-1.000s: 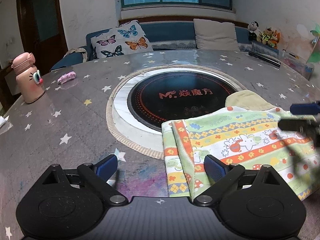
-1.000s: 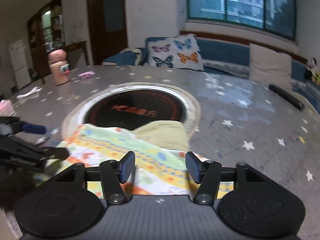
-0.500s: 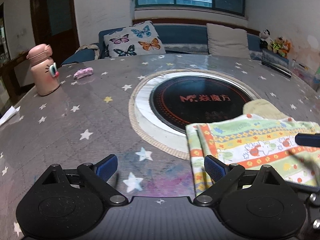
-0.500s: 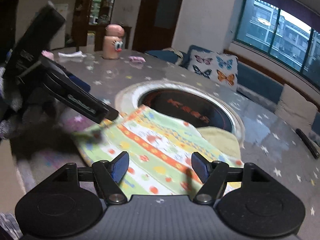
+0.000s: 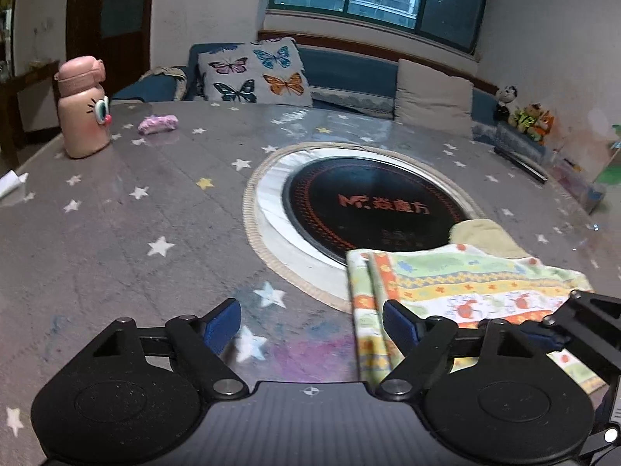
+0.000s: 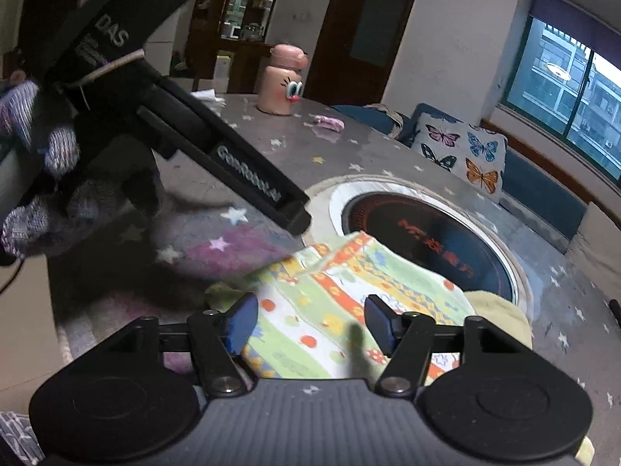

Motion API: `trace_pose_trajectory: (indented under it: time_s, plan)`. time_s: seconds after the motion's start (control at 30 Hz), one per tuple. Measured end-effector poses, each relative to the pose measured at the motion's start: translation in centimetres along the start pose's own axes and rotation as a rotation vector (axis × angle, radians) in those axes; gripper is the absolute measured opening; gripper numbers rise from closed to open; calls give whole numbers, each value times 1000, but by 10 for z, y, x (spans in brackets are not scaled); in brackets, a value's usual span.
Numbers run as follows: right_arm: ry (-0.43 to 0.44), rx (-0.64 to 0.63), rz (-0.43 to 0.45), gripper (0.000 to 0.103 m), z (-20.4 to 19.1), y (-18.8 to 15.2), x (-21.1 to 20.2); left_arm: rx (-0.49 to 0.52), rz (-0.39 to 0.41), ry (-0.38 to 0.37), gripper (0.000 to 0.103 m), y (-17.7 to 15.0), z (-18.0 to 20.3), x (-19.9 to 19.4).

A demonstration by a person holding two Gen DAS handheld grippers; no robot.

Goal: Fold clothes
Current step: 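Push the folded shirt edge with the right gripper toward the left gripper, then grasp the folded shirt edge with the left gripper while the right gripper grasps the opposite edge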

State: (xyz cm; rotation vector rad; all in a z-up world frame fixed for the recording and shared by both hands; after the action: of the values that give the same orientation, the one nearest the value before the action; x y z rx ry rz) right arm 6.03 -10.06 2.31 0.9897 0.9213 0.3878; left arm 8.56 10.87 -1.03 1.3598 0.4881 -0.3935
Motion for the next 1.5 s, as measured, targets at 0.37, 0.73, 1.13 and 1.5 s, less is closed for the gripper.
trace_pose_trajectory:
  time_s: [0.37,0.73,1.13,1.5]
  plan:
    - [90,-26,-43,48,-21,-6,5,-47,-15,-23,82,0,-1,-1]
    - [121,112,-23,15,-7,-1,1,-135,-70,-106,82,-4,7,2]
    - [133,269,50,11,26,10,-36,-374,-200,-261,69,-9,21,18]
    - [152,293,47,18,29,3,-47,-467,-226,-309,16,-17,26,33]
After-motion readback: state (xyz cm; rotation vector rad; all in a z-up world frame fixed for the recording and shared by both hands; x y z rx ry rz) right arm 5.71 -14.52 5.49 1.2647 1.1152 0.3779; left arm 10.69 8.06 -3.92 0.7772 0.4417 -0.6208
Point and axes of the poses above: each gripper's, at about its wrist camera, not at the fingertips, and x roughly the way its jaws point, z to its right, y to its top, the point moved 5 cm from there along x, roughly the way its jaws point, and after that the axes turned 8 degrees about z, right-handed, at the moved point
